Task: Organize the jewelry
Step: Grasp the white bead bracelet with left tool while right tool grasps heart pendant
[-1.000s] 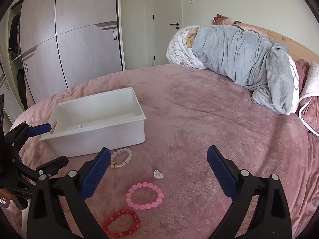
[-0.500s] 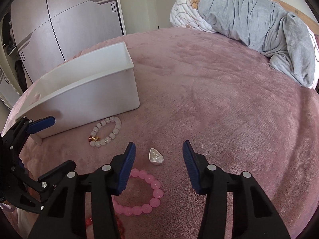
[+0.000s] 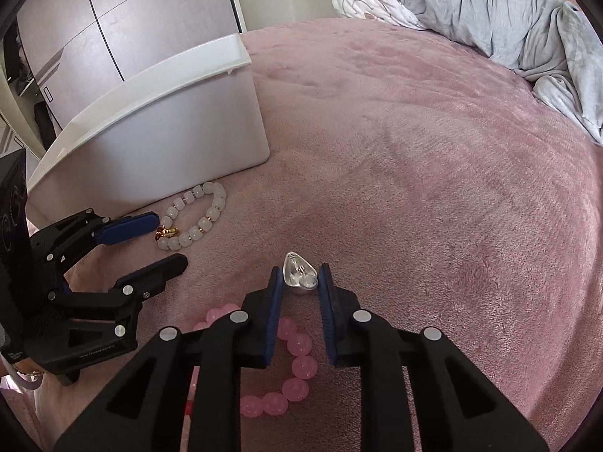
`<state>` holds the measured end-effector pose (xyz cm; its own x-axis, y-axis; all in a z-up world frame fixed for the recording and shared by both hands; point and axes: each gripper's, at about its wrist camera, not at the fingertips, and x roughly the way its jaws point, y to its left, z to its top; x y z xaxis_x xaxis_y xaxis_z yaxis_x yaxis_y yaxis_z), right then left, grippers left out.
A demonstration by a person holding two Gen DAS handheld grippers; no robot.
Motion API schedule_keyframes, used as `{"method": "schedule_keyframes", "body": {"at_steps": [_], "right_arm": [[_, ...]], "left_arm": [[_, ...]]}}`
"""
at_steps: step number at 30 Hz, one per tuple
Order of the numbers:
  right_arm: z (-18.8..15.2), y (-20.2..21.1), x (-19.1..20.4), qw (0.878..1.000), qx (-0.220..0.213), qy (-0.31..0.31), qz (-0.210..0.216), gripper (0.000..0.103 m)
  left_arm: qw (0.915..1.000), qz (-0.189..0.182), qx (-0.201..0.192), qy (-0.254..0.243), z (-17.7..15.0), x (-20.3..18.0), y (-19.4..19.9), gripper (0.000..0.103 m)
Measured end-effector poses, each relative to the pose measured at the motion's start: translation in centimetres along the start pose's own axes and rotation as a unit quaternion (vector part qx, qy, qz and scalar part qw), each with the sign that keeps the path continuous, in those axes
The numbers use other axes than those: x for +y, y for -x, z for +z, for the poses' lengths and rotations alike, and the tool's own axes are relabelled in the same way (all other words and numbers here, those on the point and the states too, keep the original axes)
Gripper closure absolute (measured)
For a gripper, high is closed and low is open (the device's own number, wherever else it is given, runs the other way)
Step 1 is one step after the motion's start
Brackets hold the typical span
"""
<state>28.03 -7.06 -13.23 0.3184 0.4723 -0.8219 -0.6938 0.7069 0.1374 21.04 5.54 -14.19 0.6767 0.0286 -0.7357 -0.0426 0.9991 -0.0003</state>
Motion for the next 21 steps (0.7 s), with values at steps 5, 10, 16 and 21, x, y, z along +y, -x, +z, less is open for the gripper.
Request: {"method": "schedule_keyframes", "body": {"at_steps": [5, 10, 16, 21], "right_arm": [[-0.1, 0.1, 0.0, 1.0, -0.001, -0.003, 0.005, 0.083], [0.0, -0.1, -0.2, 1.0, -0.001, -0.005, 0.006, 0.083], [0.0, 0.1, -0.1, 1.0, -0.003, -0.005, 0.003, 0.083], [0.1, 0.3, 0.0, 1.0, -0.005, -0.002, -0.001, 0.083]], "left_arm": [[0.9999, -0.008, 0.008, -0.002, -0.1, -0.2, -0.8, 0.056], [0.9998, -0.016, 0.011, 0.001, 0.0, -0.2, -1.1, 0.076], [0.9998, -0.021, 0.003, 0.005, -0.2, 0.0, -0.6, 0.077], [0.9995, -0.03, 0.0, 0.011, -0.3, 0.2, 0.0, 0.077]]}}
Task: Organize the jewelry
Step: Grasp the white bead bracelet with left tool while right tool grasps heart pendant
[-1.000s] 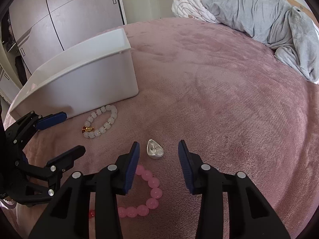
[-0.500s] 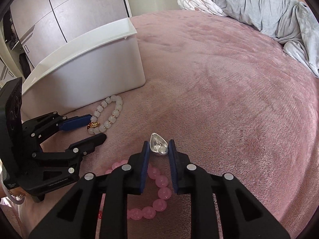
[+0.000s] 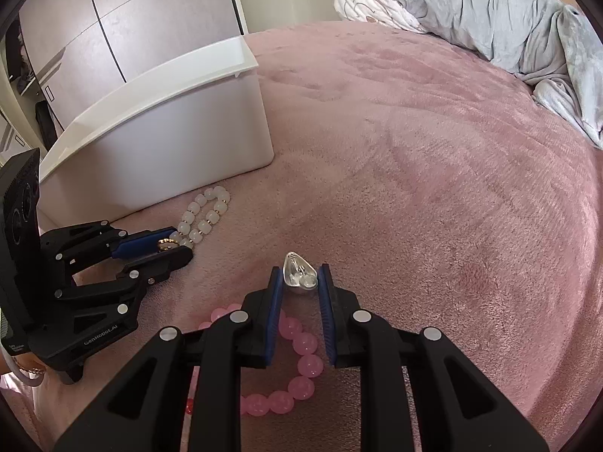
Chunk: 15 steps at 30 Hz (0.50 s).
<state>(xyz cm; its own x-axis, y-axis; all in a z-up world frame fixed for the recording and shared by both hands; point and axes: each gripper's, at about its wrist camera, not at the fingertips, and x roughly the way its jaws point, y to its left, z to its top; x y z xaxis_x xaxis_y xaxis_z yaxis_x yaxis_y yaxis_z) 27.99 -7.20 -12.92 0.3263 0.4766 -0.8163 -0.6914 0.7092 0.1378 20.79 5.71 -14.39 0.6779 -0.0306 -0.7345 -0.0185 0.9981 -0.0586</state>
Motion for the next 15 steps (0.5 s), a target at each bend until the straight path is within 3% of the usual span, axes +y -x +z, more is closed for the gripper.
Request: {"method": "schedule_keyframes", "body": {"at_steps": [11, 15], "right_arm": [[-0.2, 0.5, 0.2, 1.0, -0.006, 0.004, -0.017, 0.083], [-0.4, 0.6, 0.2, 1.0, -0.004, -0.001, -0.012, 0.085]], "left_arm": [[0.9999, 0.003, 0.004, -0.01, -1.3, -0.5, 2.2, 0.077], [0.9995, 0.023, 0.003, -0.02, -2.2, -0.5, 3.5, 0.077]]}}
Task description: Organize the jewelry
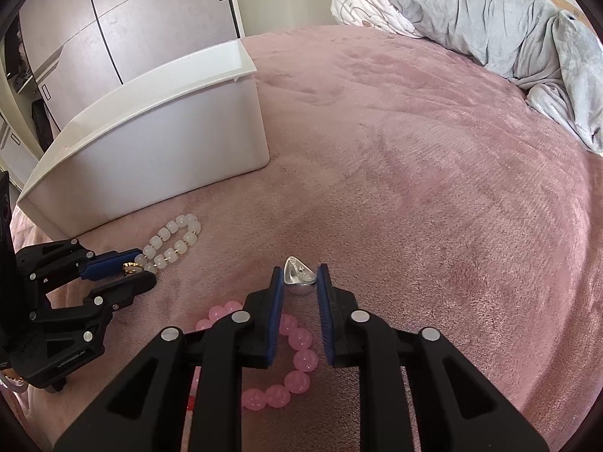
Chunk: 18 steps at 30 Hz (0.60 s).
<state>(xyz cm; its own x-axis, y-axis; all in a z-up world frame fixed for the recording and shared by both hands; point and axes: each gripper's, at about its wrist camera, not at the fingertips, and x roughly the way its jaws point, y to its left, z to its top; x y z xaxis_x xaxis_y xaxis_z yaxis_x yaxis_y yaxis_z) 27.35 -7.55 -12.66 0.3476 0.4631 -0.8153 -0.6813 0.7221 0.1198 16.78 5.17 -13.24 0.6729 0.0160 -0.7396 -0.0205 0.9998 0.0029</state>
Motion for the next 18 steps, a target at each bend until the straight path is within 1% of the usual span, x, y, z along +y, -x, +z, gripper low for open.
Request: {"method": "schedule_keyframes", "body": {"at_steps": [5, 13, 15, 16, 17, 18], "right_arm": [[-0.2, 0.3, 0.4, 1.0, -0.002, 0.002, -0.018, 0.085], [-0.6, 2.7, 1.4, 0.999, -0.018, 0.003, -0.041, 0.086], [-0.6, 3.4, 1.8, 0.999, -0.025, 0.006, -0.048, 0.086], [-0.6, 3.7, 2.1, 0.998, -0.028, 0.007, -0.052, 0.086], [-0.6, 4.1, 2.4, 0.998, -0.03, 0.008, -0.054, 0.086], [-0.5, 4.4, 2.6, 0.998, -0.034, 0.008, -0.057, 0.086]], "left_arm": [[0.9998, 0.015, -0.006, -0.01, -1.2, 0.5, 2.4, 0.077], [0.9993, 0.024, -0.029, 0.002, -2.4, 2.5, 6.2, 0.077], [0.9989, 0.024, -0.04, 0.007, -2.5, 3.1, 7.2, 0.084], [0.9987, 0.024, -0.043, 0.01, -2.5, 3.3, 7.7, 0.093], [0.9986, 0.024, -0.045, 0.013, -2.5, 3.6, 8.2, 0.097], [0.9984, 0.021, -0.05, 0.016, -2.4, 3.9, 8.7, 0.097]]}}
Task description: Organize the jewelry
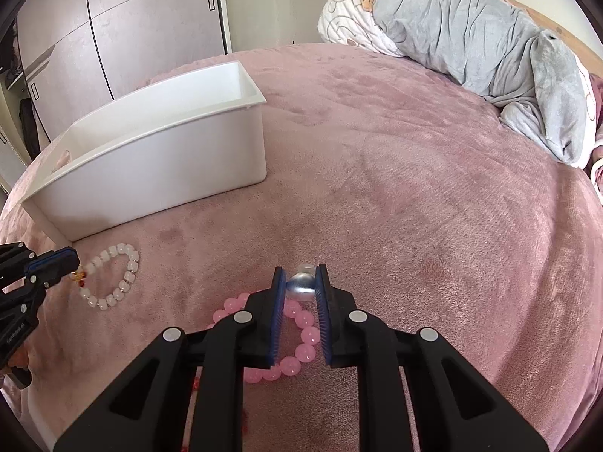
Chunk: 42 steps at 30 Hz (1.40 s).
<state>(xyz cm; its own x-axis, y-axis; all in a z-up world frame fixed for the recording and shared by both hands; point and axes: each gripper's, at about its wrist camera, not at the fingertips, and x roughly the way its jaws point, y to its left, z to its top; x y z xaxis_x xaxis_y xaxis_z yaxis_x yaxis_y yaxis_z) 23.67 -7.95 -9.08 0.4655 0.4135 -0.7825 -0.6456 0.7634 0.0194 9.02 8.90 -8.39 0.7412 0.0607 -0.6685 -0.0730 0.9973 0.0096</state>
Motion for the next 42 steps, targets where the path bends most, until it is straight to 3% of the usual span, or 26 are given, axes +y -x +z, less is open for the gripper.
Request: {"method": "schedule_keyframes", "body": {"at_steps": [5, 9, 11, 14, 23, 27, 30, 31, 42], "right_arm": [[0.4, 1.5, 1.2, 1.0, -0.008, 0.005, -0.007, 0.086], [1.1, 2.3, 2.2, 1.0, -0.013, 0.007, -0.006, 0.086], [1.3, 2.5, 2.7, 1.0, -0.014, 0.011, -0.005, 0.086], [1.3, 2.8, 3.5, 1.0, -0.014, 0.017, -0.005, 0.086], [1.1, 2.5, 3.8, 1.0, -0.01, 0.016, 0.006, 0.086], [0.9, 2.3, 3.4, 1.0, -0.011, 0.008, 0.014, 0.086], [0.9, 2.1, 2.9, 1.0, -0.012, 0.003, 0.021, 0.086], [0.8, 2.0, 2.8, 1.0, -0.012, 0.001, 0.024, 0.086], [0.6, 1.3, 1.7, 0.999, -0.014, -0.015, 0.042, 0.086]], "left_arm": [[0.9997, -0.008, -0.021, 0.005, 0.2, 1.2, 2.2, 0.097], [0.9998, -0.011, -0.006, 0.018, -0.6, 2.1, 2.2, 0.095], [0.9995, -0.013, 0.007, 0.028, -1.3, 2.4, 1.7, 0.078], [0.9989, -0.018, 0.018, 0.039, -2.0, 2.5, 0.7, 0.063], [0.9981, -0.013, 0.054, 0.028, -2.1, 1.2, -2.9, 0.035], [0.9965, -0.021, 0.074, 0.033, -2.5, 1.0, -4.7, 0.035], [0.9967, -0.029, 0.07, 0.03, -2.7, 0.8, -5.0, 0.061], [0.9966, -0.029, 0.071, 0.031, -2.7, 0.9, -5.1, 0.075], [0.9963, -0.045, 0.036, 0.064, -1.9, 1.2, -2.8, 0.077]]}}
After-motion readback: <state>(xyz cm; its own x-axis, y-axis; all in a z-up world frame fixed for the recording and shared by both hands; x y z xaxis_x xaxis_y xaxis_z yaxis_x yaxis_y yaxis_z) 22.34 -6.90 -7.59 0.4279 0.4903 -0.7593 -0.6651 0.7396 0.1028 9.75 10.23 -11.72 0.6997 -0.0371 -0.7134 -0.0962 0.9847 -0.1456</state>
